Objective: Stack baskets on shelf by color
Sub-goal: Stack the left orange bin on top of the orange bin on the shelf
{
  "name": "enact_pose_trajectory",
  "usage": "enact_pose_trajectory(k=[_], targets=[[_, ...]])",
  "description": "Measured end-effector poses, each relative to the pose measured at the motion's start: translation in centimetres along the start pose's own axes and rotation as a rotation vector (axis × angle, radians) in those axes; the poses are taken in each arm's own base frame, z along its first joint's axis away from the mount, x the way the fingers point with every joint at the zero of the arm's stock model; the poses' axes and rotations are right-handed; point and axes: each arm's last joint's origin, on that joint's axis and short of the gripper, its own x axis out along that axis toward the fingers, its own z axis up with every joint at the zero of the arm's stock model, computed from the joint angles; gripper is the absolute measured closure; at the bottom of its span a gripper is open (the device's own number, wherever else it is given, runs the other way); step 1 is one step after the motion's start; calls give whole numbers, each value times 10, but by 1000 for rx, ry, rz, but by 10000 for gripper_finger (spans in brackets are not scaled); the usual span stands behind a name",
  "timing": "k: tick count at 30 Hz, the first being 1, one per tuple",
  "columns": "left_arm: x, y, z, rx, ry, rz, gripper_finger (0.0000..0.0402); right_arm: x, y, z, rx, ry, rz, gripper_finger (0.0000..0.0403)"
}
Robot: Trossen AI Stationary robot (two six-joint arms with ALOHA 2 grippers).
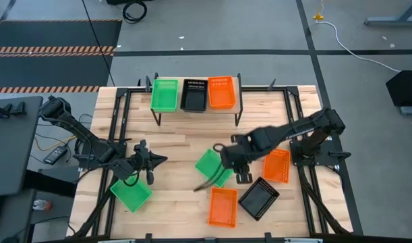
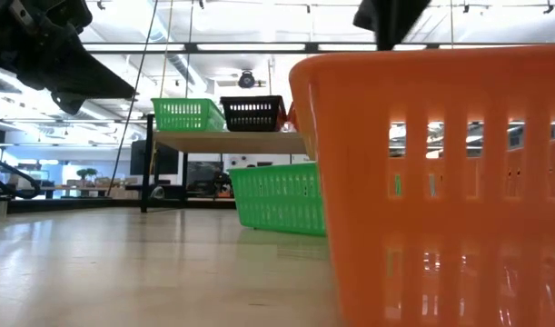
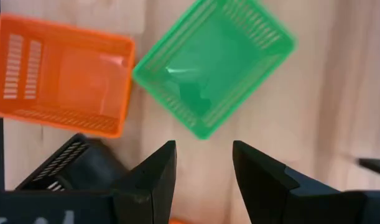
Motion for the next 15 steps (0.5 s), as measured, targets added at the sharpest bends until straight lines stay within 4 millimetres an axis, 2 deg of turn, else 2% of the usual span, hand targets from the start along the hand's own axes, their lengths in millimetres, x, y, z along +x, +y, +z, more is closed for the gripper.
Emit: enact_pose_trajectory(k=[5,11,15], targets=[[0,0,0,-4,-1,-1,388,25,21,-6,4,-45,31,239],[0,0,0,-27,2,-6,381,58,32,-16,60,-68,106,239],[0,-1,0,-28,12,-21,386,68,41,-23,81,-64,139,239]])
